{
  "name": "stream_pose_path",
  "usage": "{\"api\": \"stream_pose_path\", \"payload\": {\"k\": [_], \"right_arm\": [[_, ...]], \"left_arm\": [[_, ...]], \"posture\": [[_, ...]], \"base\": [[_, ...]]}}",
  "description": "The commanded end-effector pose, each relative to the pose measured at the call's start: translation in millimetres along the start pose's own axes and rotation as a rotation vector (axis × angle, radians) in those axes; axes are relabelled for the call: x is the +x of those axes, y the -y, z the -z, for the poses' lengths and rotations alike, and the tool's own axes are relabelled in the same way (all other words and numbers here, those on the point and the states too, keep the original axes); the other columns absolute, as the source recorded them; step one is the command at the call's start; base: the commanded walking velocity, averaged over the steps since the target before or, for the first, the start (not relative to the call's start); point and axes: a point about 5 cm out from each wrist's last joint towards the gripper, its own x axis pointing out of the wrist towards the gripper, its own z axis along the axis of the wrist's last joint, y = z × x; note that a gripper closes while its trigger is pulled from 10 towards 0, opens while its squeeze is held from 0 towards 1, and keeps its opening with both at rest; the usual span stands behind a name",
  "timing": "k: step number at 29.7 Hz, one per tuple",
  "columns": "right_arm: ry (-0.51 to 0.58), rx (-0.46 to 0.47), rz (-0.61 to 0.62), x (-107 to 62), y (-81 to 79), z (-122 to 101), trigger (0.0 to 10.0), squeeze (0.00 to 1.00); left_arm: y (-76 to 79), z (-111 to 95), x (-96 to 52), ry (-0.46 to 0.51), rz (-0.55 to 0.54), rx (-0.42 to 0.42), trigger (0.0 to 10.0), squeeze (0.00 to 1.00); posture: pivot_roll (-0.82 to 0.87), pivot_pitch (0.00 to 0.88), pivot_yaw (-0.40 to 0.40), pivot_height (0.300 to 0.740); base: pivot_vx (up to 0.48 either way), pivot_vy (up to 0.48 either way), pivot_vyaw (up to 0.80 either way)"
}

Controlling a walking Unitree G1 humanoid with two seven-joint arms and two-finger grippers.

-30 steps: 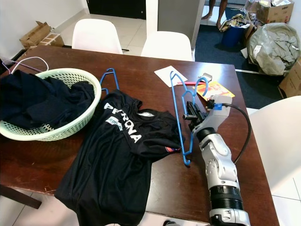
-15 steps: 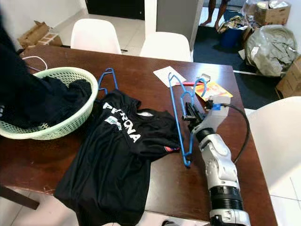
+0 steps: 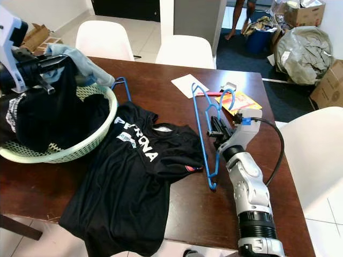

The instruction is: Hang hanger

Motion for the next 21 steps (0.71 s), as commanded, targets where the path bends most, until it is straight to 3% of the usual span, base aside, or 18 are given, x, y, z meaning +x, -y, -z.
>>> {"api": "stream_pose_path", "payload": {"k": [1,2,3,4,6,7,8,9,12,13,15,16,21], "right_arm": [[-0.003,0.013,0.006,-1.7,0.7,1,10.0,0.00],[-0.002,0.020,0.009,-1.3,0.1,1,10.0,0.00],[-0.002,0.020,0.009,-1.3,0.1,1,10.0,0.00],[-0.003,0.024,0.009,-0.6,-0.8,2,10.0,0.00],[-0.003,0.024,0.009,-0.6,-0.8,2,10.0,0.00],[-0.002,0.030,0.011,-0.2,-1.3,2,10.0,0.00],[-0.002,0.030,0.011,-0.2,-1.3,2,10.0,0.00],[-0.001,0.034,0.012,0.3,-1.9,3,10.0,0.00],[-0.001,0.034,0.012,0.3,-1.9,3,10.0,0.00],[0.000,0.038,0.012,1.1,-2.6,3,10.0,0.00],[0.000,0.038,0.012,1.1,-2.6,3,10.0,0.00],[0.002,0.044,0.013,2.0,-3.6,4,10.0,0.00],[0.004,0.050,0.014,3.0,-4.6,4,10.0,0.00]], "left_arm": [[7.6,1,1.0,-0.014,0.058,-0.001,0.0,0.00],[24.0,7,-4.5,-0.059,0.150,0.029,0.7,0.00],[24.0,7,-4.5,-0.059,0.150,0.029,0.7,0.00],[37.5,11,-11.2,-0.103,0.210,0.054,0.5,0.00],[37.5,11,-11.2,-0.103,0.210,0.054,0.5,0.00],[49.5,14,-18.7,-0.145,0.243,0.073,0.0,0.00],[49.5,14,-18.7,-0.145,0.243,0.073,0.0,0.00],[59.1,15,-24.3,-0.172,0.259,0.082,0.0,0.00],[59.1,15,-24.3,-0.172,0.259,0.082,0.0,0.00],[71.0,16,-28.9,-0.194,0.287,0.080,0.0,0.00],[71.0,16,-28.9,-0.194,0.287,0.080,0.0,0.00],[85.9,22,-33.7,-0.241,0.337,0.071,0.0,0.00],[96.4,32,-38.7,-0.302,0.370,0.059,0.0,0.00]], "posture": [[0.05,0.145,-0.021,0.740],[0.05,0.145,-0.014,0.740],[0.05,0.145,-0.014,0.740],[0.05,0.144,-0.012,0.740],[0.05,0.144,-0.012,0.740],[0.06,0.143,-0.011,0.740],[0.06,0.143,-0.011,0.740],[0.06,0.142,-0.010,0.740],[0.06,0.142,-0.010,0.740],[0.07,0.139,-0.008,0.740],[0.07,0.139,-0.008,0.740],[0.08,0.137,-0.004,0.740],[0.08,0.134,0.000,0.740]], "base": [[0.000,0.000,0.00],[0.000,0.000,0.00],[0.000,0.000,0.00],[0.000,0.000,0.00],[0.000,0.000,0.00],[0.000,0.000,0.00],[0.000,0.000,0.00],[0.000,0.000,0.00],[0.000,0.000,0.00],[0.000,0.000,0.00],[0.000,0.000,0.00],[0.000,0.000,0.00],[0.000,0.000,0.00]]}}
